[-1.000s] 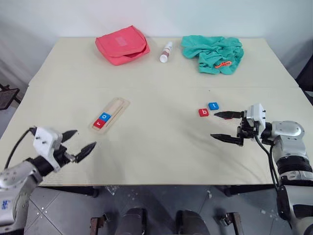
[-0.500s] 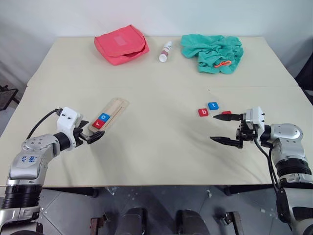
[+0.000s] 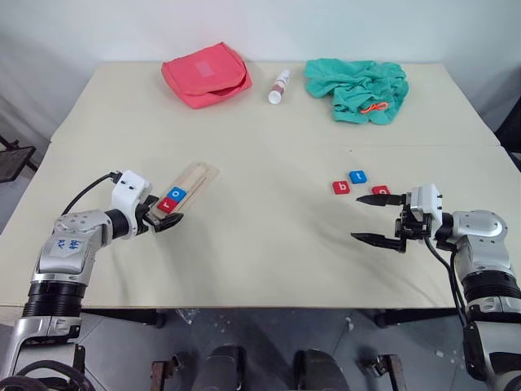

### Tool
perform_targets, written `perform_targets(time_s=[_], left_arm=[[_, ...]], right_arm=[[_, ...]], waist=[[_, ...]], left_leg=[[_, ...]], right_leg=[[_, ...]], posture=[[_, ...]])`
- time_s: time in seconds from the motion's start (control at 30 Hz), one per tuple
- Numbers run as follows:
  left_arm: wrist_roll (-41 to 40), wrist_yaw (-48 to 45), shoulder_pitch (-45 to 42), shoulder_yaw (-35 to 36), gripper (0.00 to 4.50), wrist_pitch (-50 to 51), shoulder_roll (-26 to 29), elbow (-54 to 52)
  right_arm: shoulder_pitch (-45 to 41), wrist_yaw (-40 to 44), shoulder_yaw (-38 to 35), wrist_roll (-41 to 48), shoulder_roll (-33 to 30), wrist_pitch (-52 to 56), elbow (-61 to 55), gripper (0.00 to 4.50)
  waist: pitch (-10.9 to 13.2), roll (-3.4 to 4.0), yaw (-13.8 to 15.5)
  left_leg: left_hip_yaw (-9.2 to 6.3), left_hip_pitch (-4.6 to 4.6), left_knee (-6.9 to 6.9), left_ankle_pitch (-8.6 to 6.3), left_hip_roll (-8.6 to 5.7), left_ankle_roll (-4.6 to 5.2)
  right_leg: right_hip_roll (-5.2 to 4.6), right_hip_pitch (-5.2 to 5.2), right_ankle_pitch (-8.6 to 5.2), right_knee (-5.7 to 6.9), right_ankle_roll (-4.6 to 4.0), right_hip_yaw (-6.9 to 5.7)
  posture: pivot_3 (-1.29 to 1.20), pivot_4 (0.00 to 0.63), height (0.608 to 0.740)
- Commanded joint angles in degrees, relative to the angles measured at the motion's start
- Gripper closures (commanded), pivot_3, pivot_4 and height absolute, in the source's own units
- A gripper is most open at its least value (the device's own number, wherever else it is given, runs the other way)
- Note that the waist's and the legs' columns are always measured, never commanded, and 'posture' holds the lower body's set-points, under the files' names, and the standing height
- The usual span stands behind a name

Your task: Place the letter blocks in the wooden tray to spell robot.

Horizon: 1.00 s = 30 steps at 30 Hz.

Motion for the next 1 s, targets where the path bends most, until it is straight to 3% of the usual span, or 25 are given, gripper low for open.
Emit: perform_targets(time_s=[0.03,0.57,0.87,1.0], left_arm=[[1.7,-0.4,0.0,-1.7,0.0,0.8,-0.7,1.8],[1.4,-0.7,-0.3,-2.2,0.0,6.4,-1.8,-3.1],[3.4,0.9,-0.5,-2.9,0.0,7.5,-2.5,-0.5],[4.0,1.5,-0.3,-3.2,0.88,7.3,-2.6,-0.1]], right_arm=[[0.1,0.5,-1.8,1.0,-1.1,-0.1,-2.0,0.04],[0.2,-0.3,-1.4,0.4,-0.7,-0.9,-1.7,0.04],[-0.2,-0.8,-1.3,0.1,-0.6,-0.9,-1.5,0.04],[-0.3,-1.1,-1.3,-0.1,-0.7,-1.0,-1.4,0.0]], waist=[[0.0,0.01,0.0],[0.0,0.02,0.5],[0.0,0.03,0.7],[0.0,0.06,0.8]], left_leg=[[0.0,0.01,0.0,0.0,-0.02,0.01],[-0.01,0.02,-0.01,0.03,-0.15,0.06],[-0.01,0.03,0.0,0.04,-0.16,0.08],[0.01,0.05,0.01,0.05,-0.17,0.08]], right_leg=[[-0.02,0.0,0.0,0.01,0.0,0.0],[-0.14,0.0,0.0,0.05,0.0,-0.01],[-0.15,0.01,0.0,0.05,0.0,-0.01],[-0.16,0.02,0.0,0.05,0.0,0.0]], posture=[[0.0,0.15,0.74],[0.0,0.15,0.74],[0.0,0.15,0.74],[0.0,0.15,0.74]])
